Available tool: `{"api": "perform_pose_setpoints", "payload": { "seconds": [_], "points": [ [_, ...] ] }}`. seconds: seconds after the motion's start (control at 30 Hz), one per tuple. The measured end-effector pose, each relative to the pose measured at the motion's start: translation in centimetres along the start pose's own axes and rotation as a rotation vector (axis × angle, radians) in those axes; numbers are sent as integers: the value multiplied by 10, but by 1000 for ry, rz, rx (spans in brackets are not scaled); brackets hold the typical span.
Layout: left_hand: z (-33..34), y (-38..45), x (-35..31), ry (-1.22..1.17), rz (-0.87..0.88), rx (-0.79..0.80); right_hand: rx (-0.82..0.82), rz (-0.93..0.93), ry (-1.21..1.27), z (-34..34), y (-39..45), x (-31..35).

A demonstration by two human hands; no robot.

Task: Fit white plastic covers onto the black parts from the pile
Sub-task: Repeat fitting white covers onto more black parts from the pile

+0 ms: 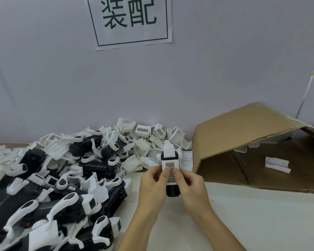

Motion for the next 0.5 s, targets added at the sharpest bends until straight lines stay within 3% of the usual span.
{"api": "perform_pose_setpoints", "payload": {
  "seconds": [0.23, 0.43, 0.5],
  "points": [
    [-2, -1, -1, 36, 30, -70, 14, -48, -69, 3, 1, 0],
    [0, -4, -5, -36, 65, 126, -81, -5, 48, 1, 4, -2],
    [-1, -5, -5, -1, 69, 123, -81, 25, 60, 0, 5, -4]
  ]
}}
Point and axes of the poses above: each hand's wrist, its own y-axis towards the middle knuckle, its own z-axis out of the palm, x = y × z, the point moved 2 cm from there along y, towards the middle knuckle, and after that the axes turned 10 degrees about y, right-handed, at the moved point
